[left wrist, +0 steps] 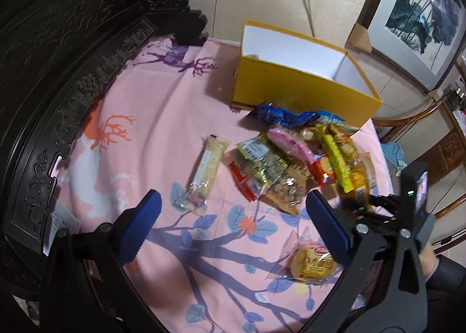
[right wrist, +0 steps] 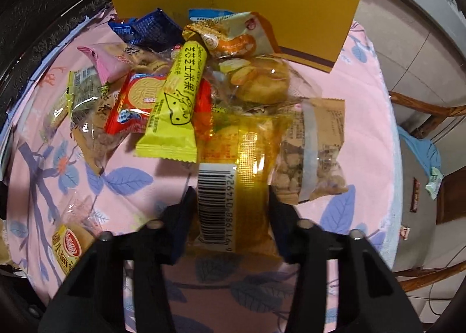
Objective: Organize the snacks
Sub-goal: 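Grasp the cereal bar with left tool while right tool grasps yellow bread pack, then carry both snacks into the yellow box and open both tools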
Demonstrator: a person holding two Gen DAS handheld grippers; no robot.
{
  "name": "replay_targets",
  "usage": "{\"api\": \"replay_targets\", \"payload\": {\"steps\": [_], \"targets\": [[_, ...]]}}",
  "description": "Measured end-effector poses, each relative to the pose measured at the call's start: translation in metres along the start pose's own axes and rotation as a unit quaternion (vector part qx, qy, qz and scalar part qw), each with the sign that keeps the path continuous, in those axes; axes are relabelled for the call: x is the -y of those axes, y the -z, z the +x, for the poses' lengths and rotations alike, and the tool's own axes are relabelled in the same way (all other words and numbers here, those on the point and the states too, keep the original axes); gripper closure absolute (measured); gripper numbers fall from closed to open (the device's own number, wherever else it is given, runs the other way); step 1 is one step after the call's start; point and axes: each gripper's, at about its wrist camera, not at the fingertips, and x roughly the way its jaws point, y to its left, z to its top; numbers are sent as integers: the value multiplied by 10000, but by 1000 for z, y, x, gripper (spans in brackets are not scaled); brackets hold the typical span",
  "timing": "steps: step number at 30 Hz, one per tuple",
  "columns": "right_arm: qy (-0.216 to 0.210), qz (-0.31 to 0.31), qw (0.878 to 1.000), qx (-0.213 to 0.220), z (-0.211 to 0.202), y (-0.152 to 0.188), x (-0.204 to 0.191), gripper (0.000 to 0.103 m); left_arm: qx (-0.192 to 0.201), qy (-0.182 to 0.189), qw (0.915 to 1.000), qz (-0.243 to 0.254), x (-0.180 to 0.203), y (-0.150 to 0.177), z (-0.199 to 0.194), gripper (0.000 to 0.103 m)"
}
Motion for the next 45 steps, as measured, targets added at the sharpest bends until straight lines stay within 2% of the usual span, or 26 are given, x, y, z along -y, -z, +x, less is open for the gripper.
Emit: {"api": "replay_targets", "payload": {"steps": [8, 16, 24, 26, 29, 31, 33, 35, 37, 40, 45], "targets": [[-400, 667, 9970, -12, -35, 14, 18, 66, -277, -160, 9993, 170, -10, -5, 55, 2], [-521, 1028, 9932, 145, -63, 19, 22, 66, -675, -314, 9969, 259, -27, -21, 115, 3], [-551, 1037, 9928, 222, -72, 12, 20, 66, -795, -256, 9957, 404, -37, -22, 138, 3], [-559, 1032, 9928, 224, -73, 12, 20, 66, -816, -233, 9955, 413, -38, -23, 143, 6], [-552, 1031, 9929, 222, -74, 11, 20, 66, -884, -162, 9950, 431, -40, -21, 149, 20], [-540, 1051, 9927, 221, -75, 10, 20, 66, -979, -98, 9942, 435, -40, -20, 154, 37], [-545, 1061, 9926, 218, -75, 10, 21, 66, -1033, -90, 9936, 452, -40, -18, 158, 46], [-540, 1073, 9925, 223, -76, 10, 21, 66, -966, -115, 9936, 569, -38, -14, 156, 51], [-538, 1090, 9923, 224, -76, 10, 20, 66, -931, -158, 9930, 702, -35, -11, 154, 65], [-530, 1101, 9922, 225, -76, 9, 20, 66, -909, -107, 9936, 657, -36, -7, 150, 73], [-515, 1122, 9921, 243, -77, 7, 21, 66, -875, -155, 9945, 558, -36, 1, 143, 73]]}}
